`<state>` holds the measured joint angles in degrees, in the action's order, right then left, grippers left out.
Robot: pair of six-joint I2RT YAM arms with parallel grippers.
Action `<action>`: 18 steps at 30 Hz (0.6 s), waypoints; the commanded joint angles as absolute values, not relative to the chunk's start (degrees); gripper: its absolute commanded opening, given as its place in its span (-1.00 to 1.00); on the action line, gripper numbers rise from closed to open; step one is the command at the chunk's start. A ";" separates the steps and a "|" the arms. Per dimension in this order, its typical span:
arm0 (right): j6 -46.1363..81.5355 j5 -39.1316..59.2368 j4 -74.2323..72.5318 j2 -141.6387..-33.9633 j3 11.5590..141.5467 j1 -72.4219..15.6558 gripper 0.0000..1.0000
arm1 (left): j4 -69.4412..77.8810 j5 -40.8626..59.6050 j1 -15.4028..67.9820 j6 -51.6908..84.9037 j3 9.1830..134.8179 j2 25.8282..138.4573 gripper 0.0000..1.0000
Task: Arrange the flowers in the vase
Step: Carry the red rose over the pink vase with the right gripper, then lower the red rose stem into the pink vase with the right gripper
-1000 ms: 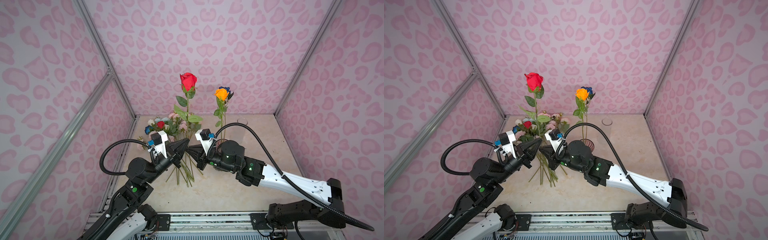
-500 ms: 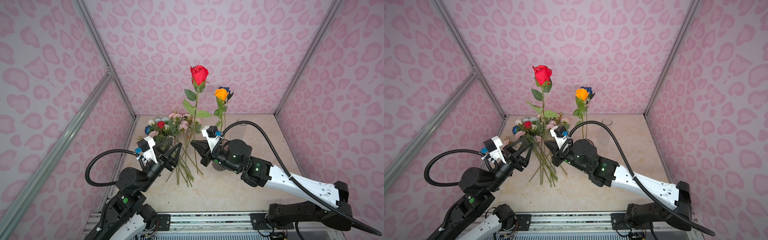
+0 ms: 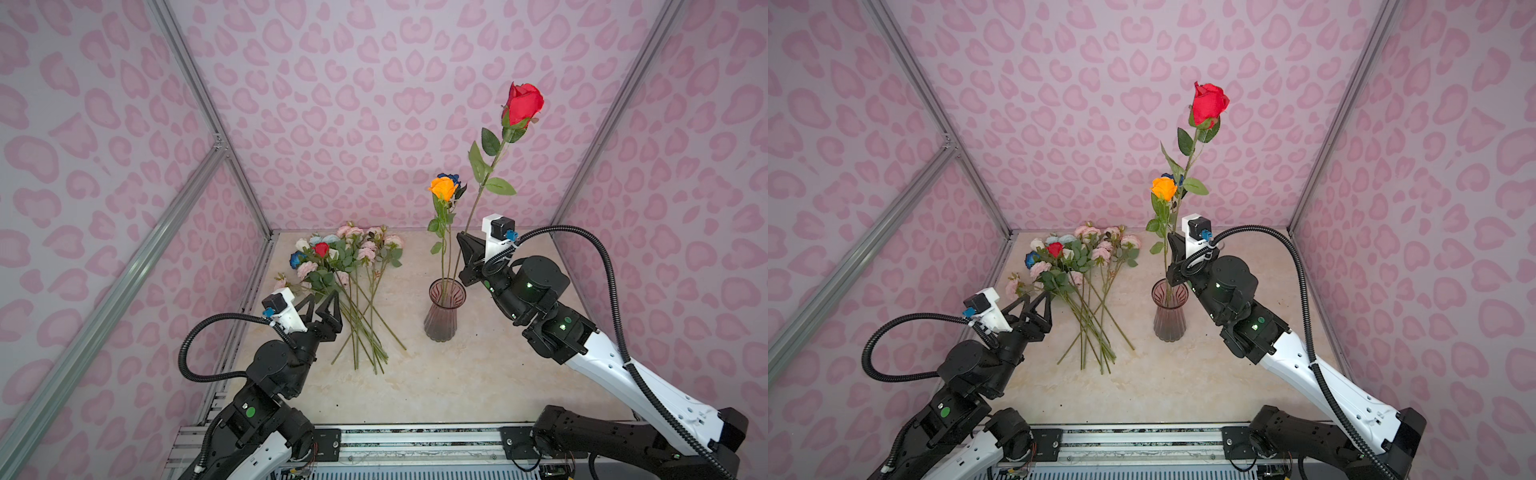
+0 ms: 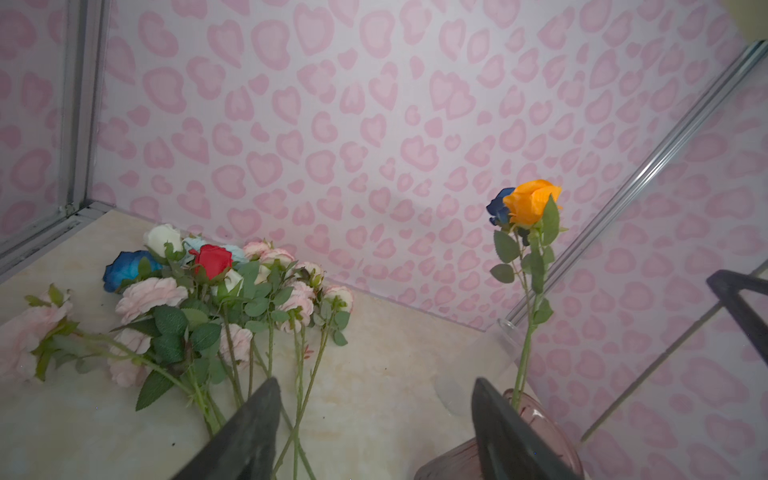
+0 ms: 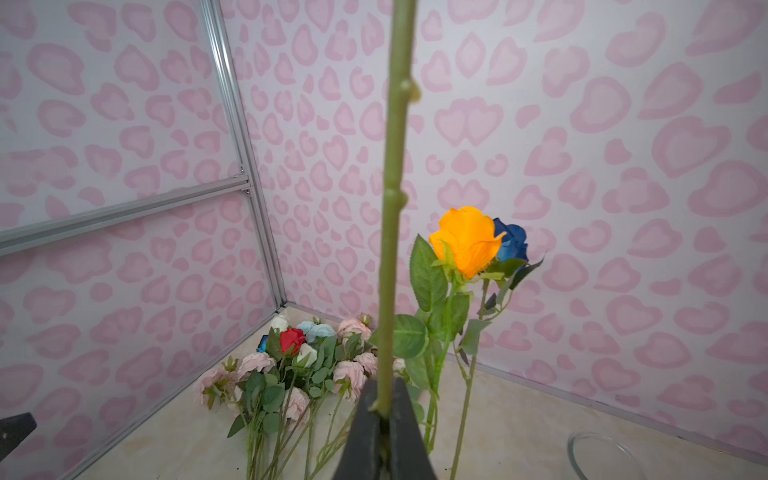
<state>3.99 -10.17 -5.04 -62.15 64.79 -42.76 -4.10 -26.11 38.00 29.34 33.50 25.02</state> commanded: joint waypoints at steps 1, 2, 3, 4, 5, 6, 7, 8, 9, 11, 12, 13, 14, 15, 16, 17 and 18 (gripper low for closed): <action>5.97 -7.71 -8.17 -62.53 63.19 -40.45 -1.00 | -4.78 -27.54 38.05 31.51 33.23 27.68 0.45; 6.15 -7.48 -9.00 -62.58 62.20 -40.18 -1.00 | -4.24 -27.34 38.06 31.70 33.18 28.57 0.45; 5.98 -7.30 -9.99 -62.66 61.16 -39.92 -1.00 | -3.62 -27.30 38.02 31.81 33.20 29.39 0.45; 5.89 -7.26 -10.62 -62.75 60.47 -39.82 -1.00 | -3.11 -27.33 38.05 31.90 33.14 30.02 0.44; 5.91 -7.22 -11.02 -62.85 59.78 -39.69 -1.00 | -2.55 -27.33 37.99 31.99 33.15 30.79 0.44; 5.74 -7.08 -11.10 -63.09 59.32 -39.58 -1.00 | -2.32 -27.31 38.04 32.08 33.27 31.48 0.44; 5.63 -7.05 -11.35 -63.27 58.78 -39.53 -1.00 | -2.12 -27.29 38.06 32.15 33.50 32.33 0.44; 5.63 -7.08 -11.63 -63.41 58.10 -39.54 -1.00 | -2.11 -27.33 38.01 32.17 33.73 32.97 0.44; 5.63 -7.26 -11.97 -63.46 57.37 -39.38 -1.00 | -2.35 -27.23 38.01 32.23 33.97 33.66 0.44; 5.97 -7.60 -12.43 -63.46 55.87 -39.41 -0.99 | -2.54 -26.97 38.03 32.26 34.30 34.64 0.44; 6.34 -7.62 -12.55 -63.45 55.04 -39.38 -0.98 | -2.56 -26.81 38.02 32.26 34.30 34.97 0.44; 6.71 -7.58 -12.91 -63.46 54.13 -39.43 -0.96 | -2.57 -26.64 38.02 32.32 34.10 35.06 0.44; 7.10 -7.50 -13.18 -63.55 53.20 -39.40 -0.92 | -2.46 -26.63 37.96 32.51 33.93 35.09 0.44; 7.52 -7.35 -13.10 -63.63 52.65 -39.42 -0.88 | -2.35 -26.71 37.99 32.59 33.55 34.99 0.44; 7.87 -7.22 -12.77 -63.80 52.17 -39.41 -0.85 | -2.13 -26.67 37.98 32.61 33.26 34.90 0.44; 8.52 -7.21 -12.37 -63.92 51.65 -39.39 -0.81 | -2.05 -26.78 37.95 32.61 33.05 34.76 0.44; 9.06 -7.20 -12.39 -63.85 51.05 -39.38 -0.77 | -2.00 -26.89 37.97 32.65 32.88 34.72 0.44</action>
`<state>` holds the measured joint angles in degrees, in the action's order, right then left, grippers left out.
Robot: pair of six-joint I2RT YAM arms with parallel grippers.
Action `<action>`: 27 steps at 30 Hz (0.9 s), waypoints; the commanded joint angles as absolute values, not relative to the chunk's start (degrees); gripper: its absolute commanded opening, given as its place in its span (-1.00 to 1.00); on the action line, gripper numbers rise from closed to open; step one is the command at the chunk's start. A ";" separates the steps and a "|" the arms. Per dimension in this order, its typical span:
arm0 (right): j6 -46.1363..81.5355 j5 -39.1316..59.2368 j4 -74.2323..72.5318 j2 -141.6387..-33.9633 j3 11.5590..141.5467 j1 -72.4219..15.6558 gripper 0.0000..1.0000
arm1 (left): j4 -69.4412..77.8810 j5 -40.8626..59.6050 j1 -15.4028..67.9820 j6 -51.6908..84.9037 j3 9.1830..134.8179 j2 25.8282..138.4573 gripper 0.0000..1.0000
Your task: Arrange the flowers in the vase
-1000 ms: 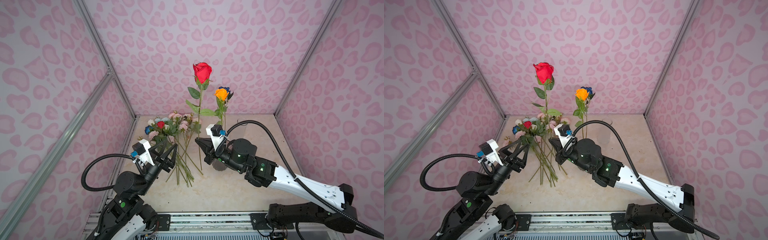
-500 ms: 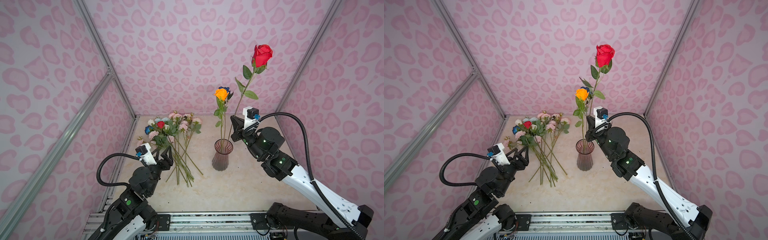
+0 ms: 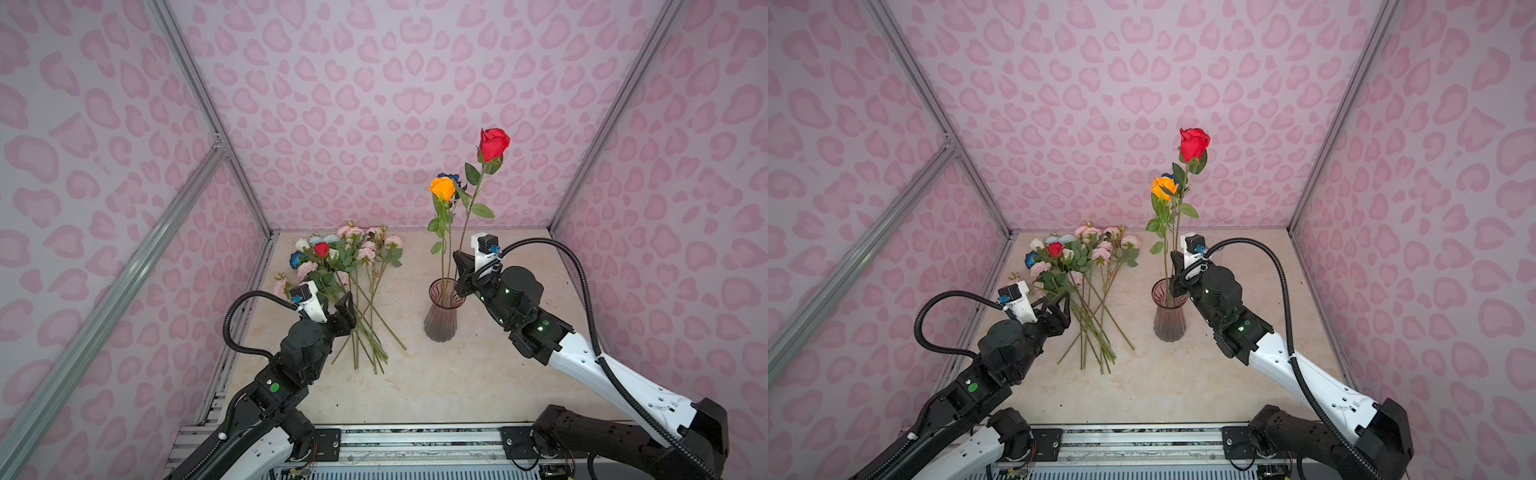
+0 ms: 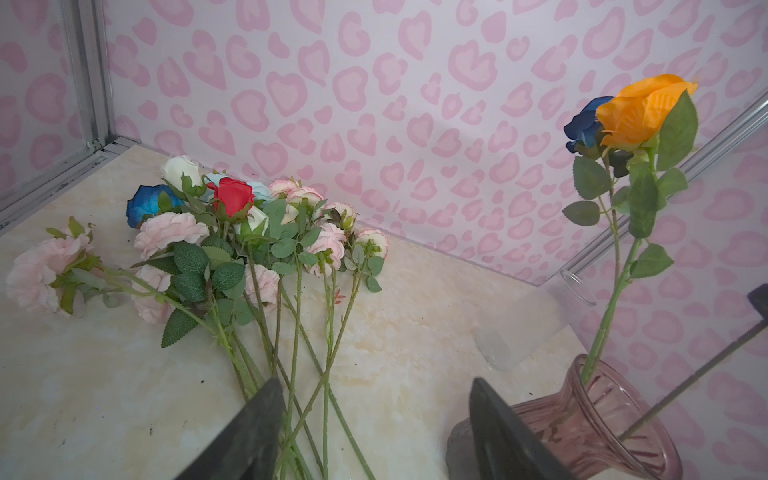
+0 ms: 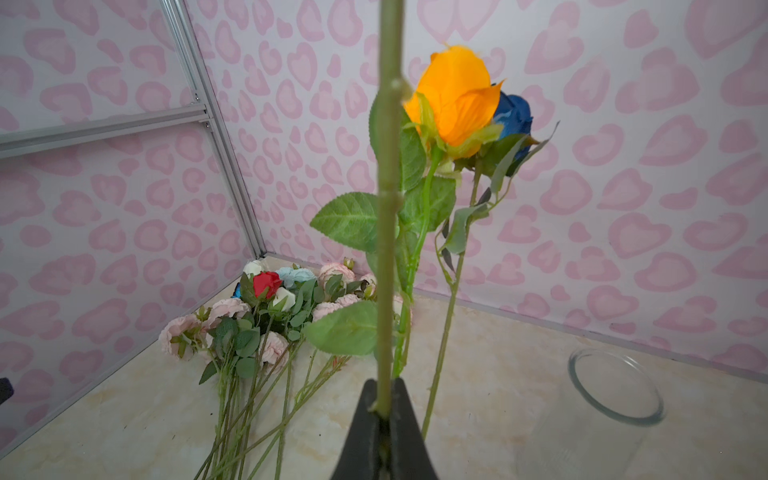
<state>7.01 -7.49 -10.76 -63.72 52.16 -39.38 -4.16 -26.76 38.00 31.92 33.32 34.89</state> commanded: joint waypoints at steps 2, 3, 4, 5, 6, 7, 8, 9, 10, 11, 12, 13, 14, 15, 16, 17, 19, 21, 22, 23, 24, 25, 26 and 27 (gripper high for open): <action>10.26 -7.26 -13.43 -63.48 48.93 -39.41 -0.70 | -1.96 -26.98 37.97 32.70 32.68 34.65 0.43; 10.81 -7.35 -13.91 -63.29 48.05 -39.41 -0.70 | -1.85 -26.92 37.97 32.69 32.54 34.68 0.44; 11.26 -7.27 -14.39 -63.07 47.19 -39.41 -0.70 | -1.80 -26.97 37.97 32.62 32.53 34.71 0.44; 11.66 -7.13 -14.76 -62.97 46.46 -39.38 -0.70 | -1.79 -26.96 37.97 32.61 32.52 34.85 0.43; 12.00 -7.20 -14.80 -63.01 46.06 -39.38 -0.69 | -1.67 -26.96 37.95 32.61 32.43 35.04 0.44; 12.23 -6.97 -14.61 -63.02 45.77 -39.38 -0.69 | -1.67 -26.87 37.97 32.61 32.46 35.28 0.43; 12.50 -6.85 -14.29 -63.02 45.61 -39.49 -0.69 | -1.67 -26.81 37.96 32.66 32.57 35.60 0.43; 12.69 -6.70 -14.25 -62.87 45.33 -39.52 -0.69 | -1.74 -26.64 37.91 32.69 32.64 35.89 0.43; 12.74 -6.64 -14.62 -62.68 44.89 -39.55 -0.69 | -1.61 -26.39 37.95 32.77 32.69 36.18 0.43; 12.91 -6.63 -14.74 -62.45 44.59 -39.68 -0.69 | -1.64 -26.24 37.96 32.84 32.77 36.52 0.43; 13.08 -6.64 -14.59 -62.19 44.39 -39.80 -0.69 | -1.43 -26.11 37.94 32.96 32.75 36.86 0.43; 13.18 -6.69 -14.50 -61.91 44.26 -39.90 -0.69 | -1.37 -26.10 37.92 33.01 32.76 37.11 0.43; 13.36 -6.76 -14.55 -61.56 43.97 -40.11 -0.69 | -1.28 -26.10 37.96 33.11 32.71 37.46 0.42; 13.36 -6.72 -14.60 -61.12 43.66 -40.26 -0.69 | -1.24 -26.23 37.97 33.20 32.77 37.82 0.43; 13.51 -6.81 -14.47 -60.73 43.44 -40.44 -0.69 | -1.31 -26.34 37.97 33.30 32.70 38.21 0.43; 13.77 -6.90 -14.31 -60.27 43.17 -40.56 -0.69 | -1.25 -26.58 37.90 33.44 32.67 38.63 0.42; 14.12 -6.98 -14.11 -59.21 42.65 -40.86 -0.69 | -1.36 -26.94 37.95 33.64 32.69 39.73 0.42; 14.28 -7.12 -13.56 -57.78 42.20 -41.25 -0.69 | -1.90 -28.16 37.97 34.17 32.78 41.34 0.42; 14.35 -7.36 -13.31 -57.15 42.04 -41.59 -0.68 | -2.22 -28.74 37.84 34.42 32.92 42.20 0.42; 14.32 -7.68 -12.95 -56.33 41.86 -41.90 -0.67 | -2.87 -29.55 37.81 34.73 33.23 43.43 0.42; 14.33 -8.03 -12.56 -55.57 41.76 -42.18 -0.65 | -3.68 -30.16 37.64 35.04 33.69 44.46 0.42; 14.41 -8.40 -12.03 -54.70 41.66 -42.44 -0.63 | -4.62 -30.48 37.32 35.43 34.27 46.13 0.42; 14.58 -8.68 -11.46 -53.78 41.45 -42.61 -0.61 | -5.55 -30.26 36.74 35.74 34.96 48.03 0.43; 14.67 -9.03 -11.15 -53.03 41.20 -42.80 -0.59 | -6.45 -29.73 36.09 36.13 35.75 49.81 0.43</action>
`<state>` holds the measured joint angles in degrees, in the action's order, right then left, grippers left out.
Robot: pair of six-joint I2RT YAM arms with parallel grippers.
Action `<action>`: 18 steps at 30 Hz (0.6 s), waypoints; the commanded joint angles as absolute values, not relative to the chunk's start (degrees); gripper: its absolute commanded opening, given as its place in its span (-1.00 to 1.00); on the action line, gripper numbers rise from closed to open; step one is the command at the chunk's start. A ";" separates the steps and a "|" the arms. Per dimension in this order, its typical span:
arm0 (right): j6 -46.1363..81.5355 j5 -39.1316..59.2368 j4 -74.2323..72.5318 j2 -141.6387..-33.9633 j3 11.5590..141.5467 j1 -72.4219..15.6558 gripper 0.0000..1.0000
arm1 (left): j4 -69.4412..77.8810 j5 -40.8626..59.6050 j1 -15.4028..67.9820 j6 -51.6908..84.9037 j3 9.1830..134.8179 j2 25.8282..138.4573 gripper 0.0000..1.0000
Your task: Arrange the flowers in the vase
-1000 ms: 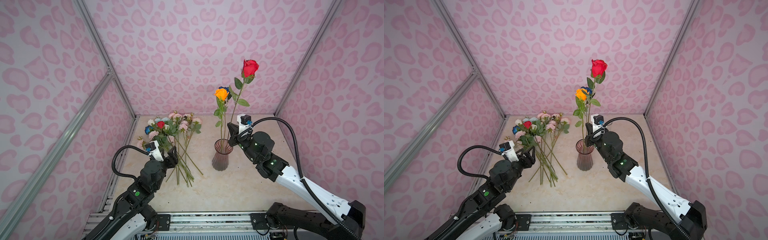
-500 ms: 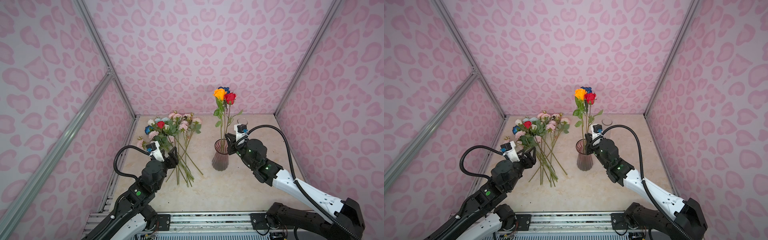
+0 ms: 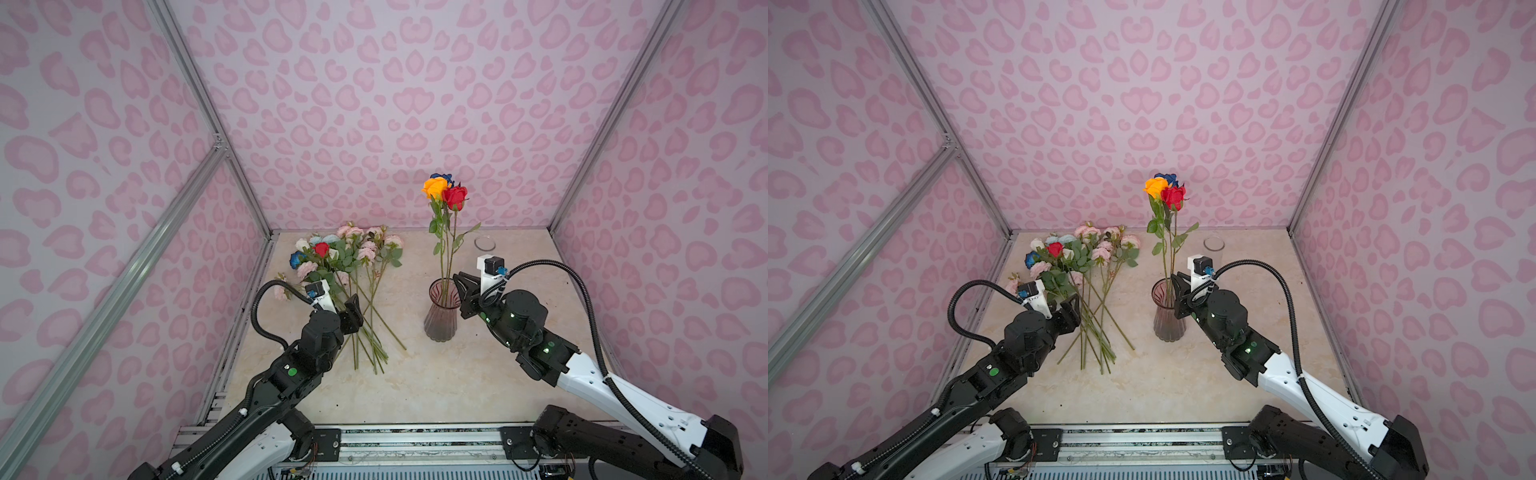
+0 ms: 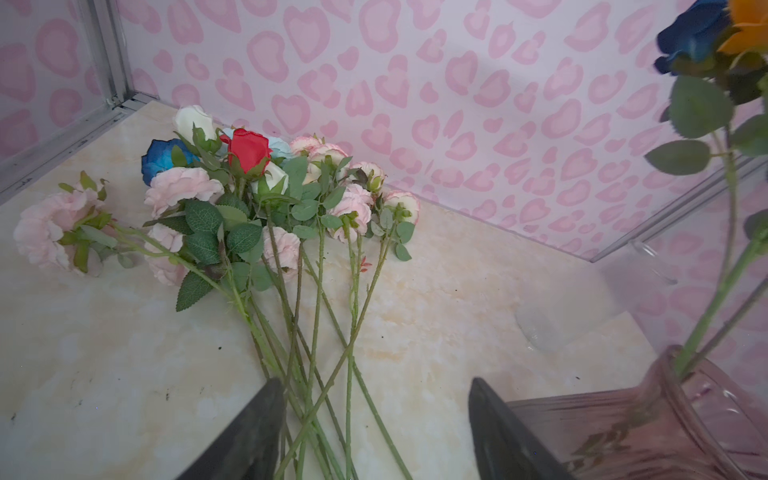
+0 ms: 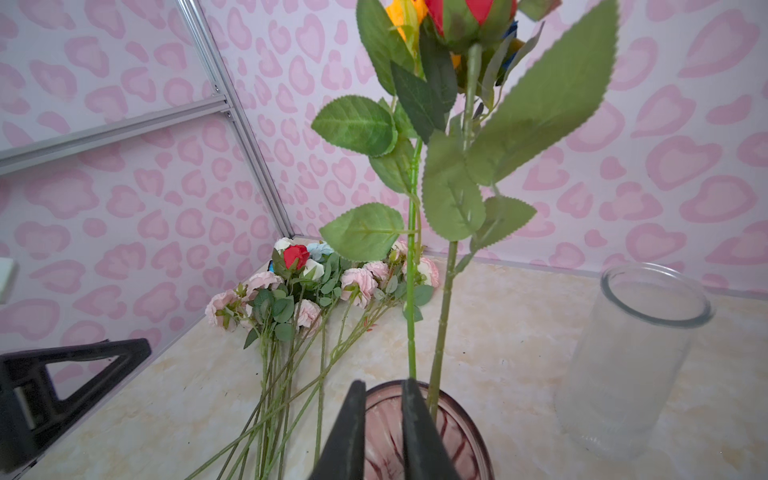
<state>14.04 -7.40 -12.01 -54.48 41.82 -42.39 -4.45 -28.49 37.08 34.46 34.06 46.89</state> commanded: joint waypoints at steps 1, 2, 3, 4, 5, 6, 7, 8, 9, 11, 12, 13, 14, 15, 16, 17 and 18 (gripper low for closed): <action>14.88 -9.20 -10.62 -51.91 40.82 -42.98 -0.59 | -7.47 -28.57 35.17 36.57 36.66 51.95 0.42; 15.14 -9.46 -10.23 -51.18 40.61 -43.06 -0.58 | -8.39 -27.16 34.41 36.82 37.79 54.72 0.42; 15.41 -9.78 -9.83 -50.42 40.12 -43.10 -0.58 | -9.07 -26.18 33.83 36.91 38.75 56.97 0.40; 15.72 -10.13 -9.44 -49.64 39.71 -43.14 -0.58 | -10.06 -25.59 33.30 37.05 40.08 59.88 0.37; 15.97 -10.36 -9.01 -48.85 39.24 -43.16 -0.58 | -11.12 -25.29 32.93 37.22 41.48 62.72 0.34; 16.21 -10.58 -8.76 -48.23 38.80 -43.15 -0.58 | -12.02 -25.23 32.64 37.47 42.71 65.10 0.31; 16.36 -10.76 -8.49 -47.51 38.28 -43.16 -0.57 | -12.67 -24.90 32.36 37.60 44.23 67.63 0.27; 16.60 -11.02 -8.28 -46.85 37.71 -43.15 -0.58 | -13.36 -24.83 32.02 37.84 45.61 69.92 0.22; 16.76 -11.20 -8.01 -46.26 37.22 -43.16 -0.57 | -13.99 -25.20 31.69 38.50 46.73 71.98 0.18; 17.09 -11.49 -7.84 -45.46 36.22 -43.15 -0.56 | -13.74 -24.64 30.76 39.07 48.18 74.66 0.17; 17.22 -11.66 -7.82 -45.03 35.78 -43.08 -0.56 | -13.45 -24.14 30.23 39.34 48.82 75.68 0.17; 17.31 -11.82 -7.74 -44.79 35.52 -43.09 -0.56 | -13.38 -23.50 29.91 39.46 49.42 76.64 0.17; 17.26 -11.90 -7.48 -44.61 35.14 -43.08 -0.56 | -12.99 -22.91 29.64 39.33 50.05 77.72 0.17; 17.23 -11.94 -7.40 -44.55 34.88 -43.14 -0.55 | -12.91 -22.22 29.47 39.05 50.70 78.75 0.17; 17.23 -12.16 -7.40 -44.34 34.57 -43.07 -0.55 | -12.73 -21.75 29.44 38.74 51.28 79.88 0.17; 17.31 -12.21 -7.51 -44.22 34.18 -43.08 -0.55 | -12.88 -20.81 29.49 38.29 52.04 81.32 0.15; 17.34 -12.22 -7.79 -44.12 33.77 -43.04 -0.55 | -13.05 -19.57 29.44 38.02 52.88 82.90 0.12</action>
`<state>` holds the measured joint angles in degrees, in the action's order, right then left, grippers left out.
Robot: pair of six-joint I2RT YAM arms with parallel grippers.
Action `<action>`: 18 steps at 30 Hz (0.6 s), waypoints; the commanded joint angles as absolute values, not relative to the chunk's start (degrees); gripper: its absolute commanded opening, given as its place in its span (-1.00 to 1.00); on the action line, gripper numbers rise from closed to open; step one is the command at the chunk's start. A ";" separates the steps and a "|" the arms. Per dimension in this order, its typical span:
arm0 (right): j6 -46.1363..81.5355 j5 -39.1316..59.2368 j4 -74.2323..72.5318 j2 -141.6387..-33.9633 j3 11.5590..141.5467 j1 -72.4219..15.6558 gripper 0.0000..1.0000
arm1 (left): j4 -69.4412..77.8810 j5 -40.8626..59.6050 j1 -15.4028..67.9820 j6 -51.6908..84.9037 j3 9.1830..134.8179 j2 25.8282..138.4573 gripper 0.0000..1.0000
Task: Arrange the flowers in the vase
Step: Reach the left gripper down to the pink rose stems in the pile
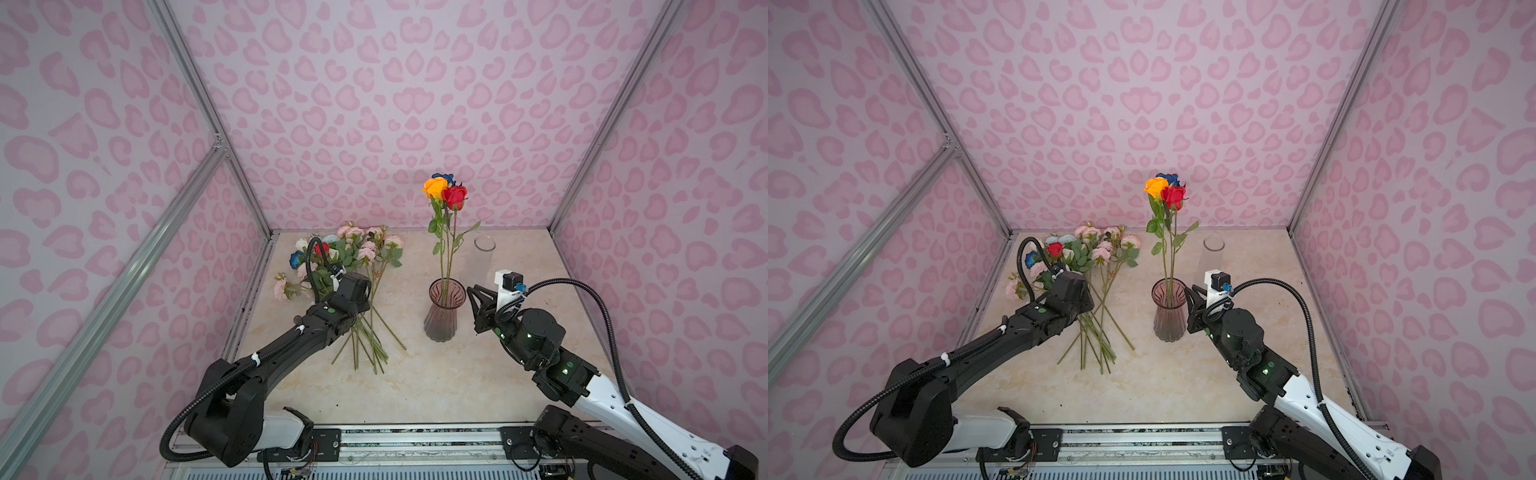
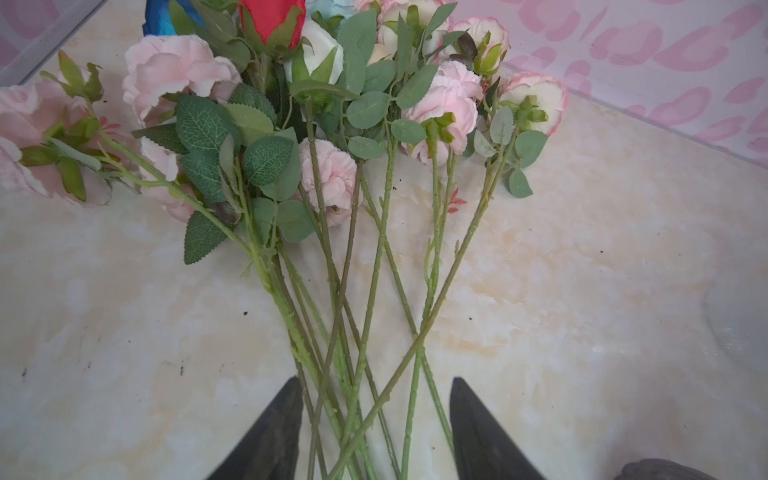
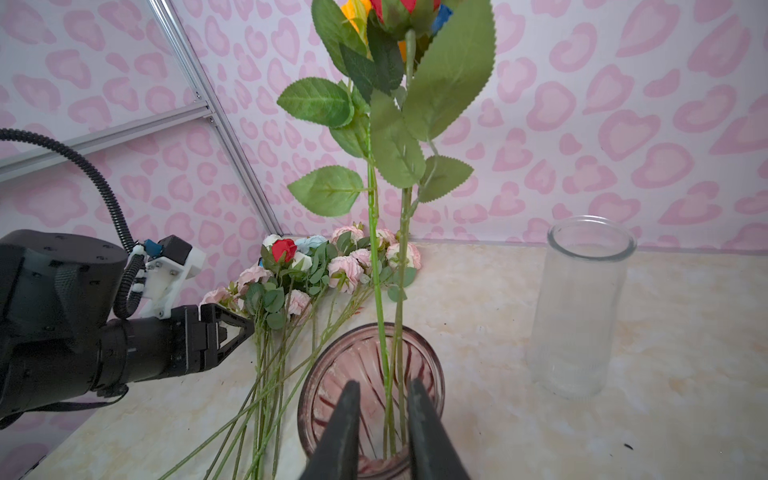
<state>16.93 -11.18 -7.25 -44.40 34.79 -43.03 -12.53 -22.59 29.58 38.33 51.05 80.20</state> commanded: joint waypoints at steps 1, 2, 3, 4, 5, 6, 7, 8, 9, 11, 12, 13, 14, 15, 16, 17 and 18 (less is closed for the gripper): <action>17.40 -12.22 -8.03 -44.06 33.52 -43.00 -0.54 | -13.34 -18.33 29.44 37.82 53.54 84.30 0.08; 17.40 -12.30 -8.23 -44.03 33.19 -42.93 -0.54 | -13.60 -16.76 29.44 37.58 54.20 86.02 0.04; 17.40 -12.39 -8.34 -44.04 32.92 -42.83 -0.54 | -13.77 -15.57 29.44 37.31 54.77 87.67 -0.03; 17.50 -12.39 -8.44 -44.04 32.71 -42.74 -0.54 | -14.16 -15.34 29.44 37.35 55.13 88.84 -0.07; 17.66 -12.50 -8.57 -44.04 32.54 -42.63 -0.54 | -14.38 -15.77 29.44 37.52 55.30 90.02 -0.08; 17.67 -12.33 -8.61 -44.07 32.42 -42.52 -0.54 | -14.18 -16.22 29.44 37.32 55.20 90.67 -0.08; 17.71 -12.31 -8.67 -44.10 32.26 -42.47 -0.53 | -14.02 -16.51 29.43 37.07 55.19 91.16 -0.07; 17.75 -12.17 -8.67 -44.12 32.13 -42.29 -0.53 | -13.85 -16.48 29.44 36.33 55.32 91.86 -0.08; 17.68 -12.06 -8.68 -44.21 32.08 -42.20 -0.53 | -14.12 -16.31 29.44 35.57 55.78 92.60 -0.07; 18.14 -11.88 -8.70 -44.55 31.91 -41.93 -0.53 | -15.48 -16.24 29.53 33.55 57.46 94.67 -0.07; 18.27 -11.78 -8.85 -44.65 31.77 -41.89 -0.53 | -16.29 -16.67 29.53 32.87 58.25 95.72 -0.08; 18.34 -11.64 -8.96 -44.73 31.65 -41.77 -0.53 | -17.13 -17.25 29.62 32.13 59.04 96.86 -0.07; 18.58 -11.54 -9.18 -44.82 31.56 -41.75 -0.53 | -17.76 -17.57 29.62 31.26 59.69 97.83 -0.08; 18.71 -11.47 -9.38 -45.06 31.46 -41.81 -0.53 | -18.35 -17.87 29.70 30.74 60.31 98.75 -0.09; 18.80 -11.35 -9.55 -45.12 31.38 -41.75 -0.53 | -18.96 -18.37 29.73 30.23 60.99 99.61 -0.10; 18.79 -11.34 -9.58 -45.19 31.38 -41.71 -0.53 | -19.41 -18.62 29.87 29.55 61.37 100.21 -0.13; 18.83 -11.28 -9.58 -45.33 31.46 -41.66 -0.53 | -19.66 -18.99 30.04 28.84 61.75 100.83 -0.15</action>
<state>18.37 -11.73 -7.60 -45.06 31.79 -41.60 -17.04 -17.32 29.76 31.97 60.53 99.59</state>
